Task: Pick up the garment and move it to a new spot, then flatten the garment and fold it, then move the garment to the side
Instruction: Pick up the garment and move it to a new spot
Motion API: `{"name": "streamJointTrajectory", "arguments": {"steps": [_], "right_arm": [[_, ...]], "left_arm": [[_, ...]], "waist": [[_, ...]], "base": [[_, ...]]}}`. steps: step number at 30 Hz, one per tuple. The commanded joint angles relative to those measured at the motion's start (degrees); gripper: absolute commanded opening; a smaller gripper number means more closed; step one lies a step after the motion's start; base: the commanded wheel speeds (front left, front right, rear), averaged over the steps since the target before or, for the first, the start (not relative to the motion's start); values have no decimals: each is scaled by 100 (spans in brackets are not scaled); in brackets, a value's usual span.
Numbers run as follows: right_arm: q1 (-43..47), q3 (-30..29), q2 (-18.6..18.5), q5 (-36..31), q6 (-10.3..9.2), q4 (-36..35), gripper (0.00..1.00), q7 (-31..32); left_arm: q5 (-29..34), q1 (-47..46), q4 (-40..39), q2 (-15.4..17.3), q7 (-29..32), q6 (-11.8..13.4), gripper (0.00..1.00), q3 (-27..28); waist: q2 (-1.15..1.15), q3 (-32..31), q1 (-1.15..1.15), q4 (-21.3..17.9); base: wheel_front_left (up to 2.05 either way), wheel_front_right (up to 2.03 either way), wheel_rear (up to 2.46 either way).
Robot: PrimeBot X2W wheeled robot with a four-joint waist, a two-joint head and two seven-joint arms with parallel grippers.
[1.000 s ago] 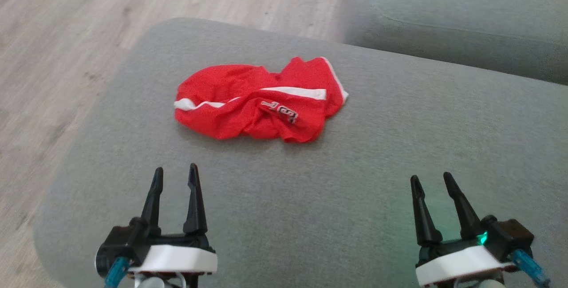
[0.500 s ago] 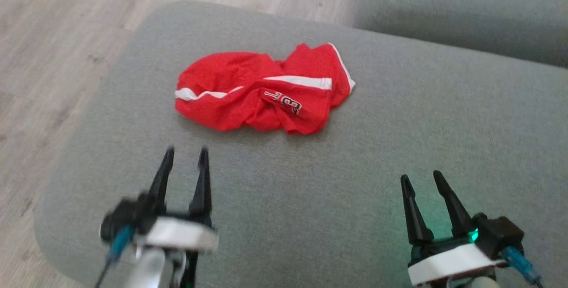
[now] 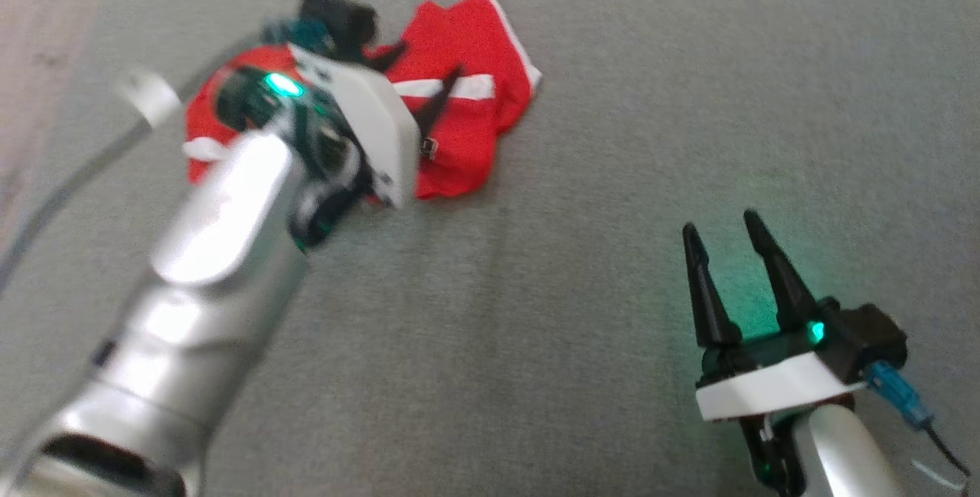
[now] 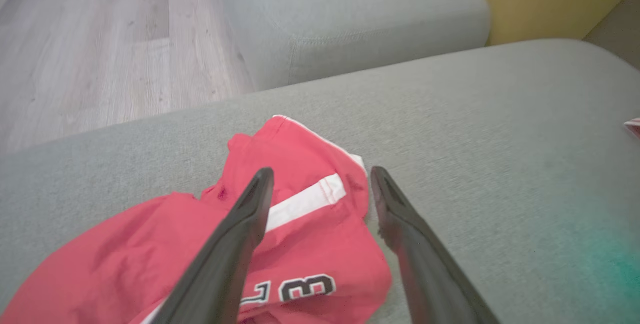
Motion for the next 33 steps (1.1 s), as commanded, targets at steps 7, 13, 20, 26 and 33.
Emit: {"name": "streamJointTrajectory", "arguments": {"steps": [7,13,20,26,33], "right_arm": [[-387,214,-33,163,-4,-320,100,-62],[-490,225,-27,220,-4,-381,100,-62],[-489,212,-23,233,-4,-342,100,-62],[-487,181,-21,248,-4,-285,100,-62],[-462,171,-19,249,-4,-179,100,-62]], "left_arm": [[-408,-1052,661,576,904,11,100,-247],[-585,-1314,1213,588,827,11,100,-368],[-684,-1445,1545,595,695,10,100,-586],[-878,-1494,1704,579,853,10,0,-807],[-1231,-1484,1514,559,423,10,0,-872]], "waist": [[0,600,-2,-661],[0,779,-2,-895],[0,804,-2,-991],[0,745,-2,-987],[0,524,-2,-943]], "base": [[0,0,0],[0,0,0],[0,0,0],[0,0,0],[0,0,0]]}}
